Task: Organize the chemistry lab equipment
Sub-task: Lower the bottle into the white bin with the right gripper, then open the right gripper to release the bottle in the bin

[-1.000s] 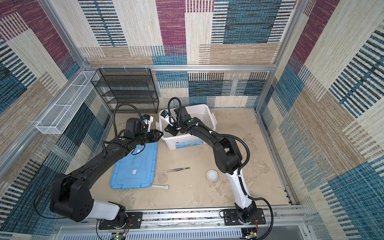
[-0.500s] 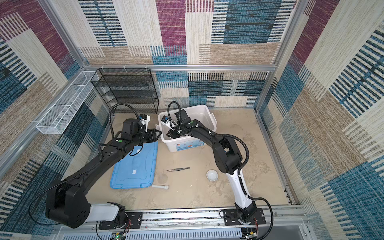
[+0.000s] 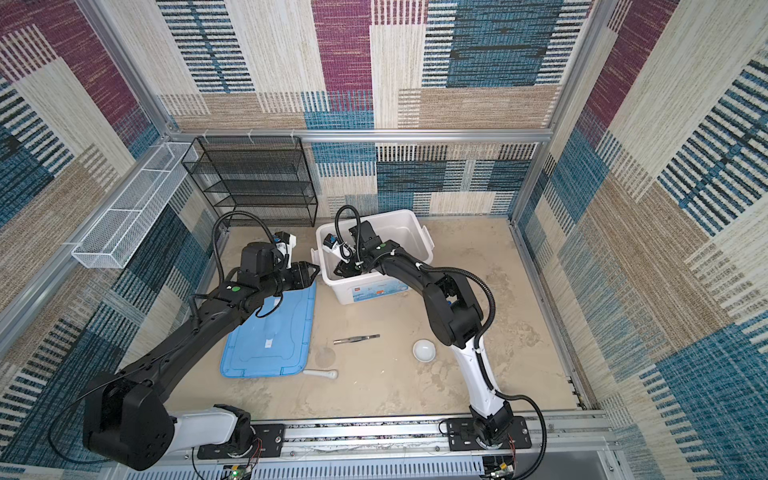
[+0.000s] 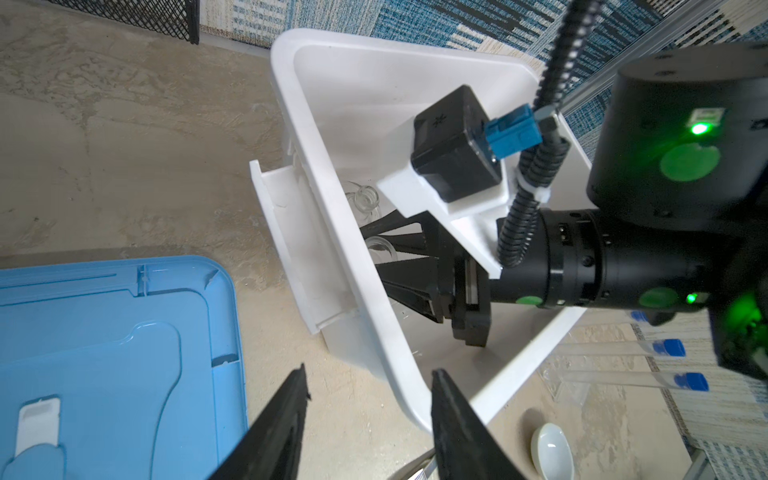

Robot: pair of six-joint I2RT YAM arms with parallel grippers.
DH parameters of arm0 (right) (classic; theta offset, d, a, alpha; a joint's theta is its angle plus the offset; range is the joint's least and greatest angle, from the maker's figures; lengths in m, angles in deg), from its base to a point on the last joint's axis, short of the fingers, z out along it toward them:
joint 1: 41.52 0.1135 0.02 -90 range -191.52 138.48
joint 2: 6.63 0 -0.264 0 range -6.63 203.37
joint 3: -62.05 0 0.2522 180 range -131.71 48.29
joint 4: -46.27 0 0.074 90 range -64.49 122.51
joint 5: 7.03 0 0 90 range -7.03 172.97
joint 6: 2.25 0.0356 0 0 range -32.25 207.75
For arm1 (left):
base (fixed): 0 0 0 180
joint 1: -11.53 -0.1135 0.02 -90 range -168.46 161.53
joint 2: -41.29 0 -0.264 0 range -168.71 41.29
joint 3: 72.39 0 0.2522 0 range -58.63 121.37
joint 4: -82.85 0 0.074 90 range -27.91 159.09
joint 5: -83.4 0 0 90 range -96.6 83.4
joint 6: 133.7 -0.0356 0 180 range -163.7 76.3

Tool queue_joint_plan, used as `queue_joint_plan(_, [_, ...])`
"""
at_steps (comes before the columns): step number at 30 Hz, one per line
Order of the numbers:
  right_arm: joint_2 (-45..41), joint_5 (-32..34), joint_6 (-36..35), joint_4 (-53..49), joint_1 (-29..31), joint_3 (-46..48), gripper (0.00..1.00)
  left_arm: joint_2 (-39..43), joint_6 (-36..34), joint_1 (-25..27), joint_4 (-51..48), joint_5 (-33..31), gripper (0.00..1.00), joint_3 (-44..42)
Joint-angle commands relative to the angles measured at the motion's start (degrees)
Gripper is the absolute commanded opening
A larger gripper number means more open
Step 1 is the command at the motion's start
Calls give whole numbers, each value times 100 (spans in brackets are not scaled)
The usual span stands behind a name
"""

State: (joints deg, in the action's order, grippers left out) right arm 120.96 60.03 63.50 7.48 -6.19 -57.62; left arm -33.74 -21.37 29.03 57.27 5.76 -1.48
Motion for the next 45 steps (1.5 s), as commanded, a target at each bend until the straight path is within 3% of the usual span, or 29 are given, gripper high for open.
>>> queue_joint_plan(1, [29,-18,-49,43,7,-12,23,88,-164,-1,-67,-40,51,-60])
queue_joint_plan(20, [-224,-175,249,338,7,142,49,551,-297,-1,-45,-60,55,-501])
queue_joint_plan(31, [-356,-184,390,330,2,151,55,873,-386,16,-295,-175,55,-739])
queue_joint_plan(45, [-1160,477,1118,1064,-52,752,71,1484,-522,424,-743,-583,56,-1373])
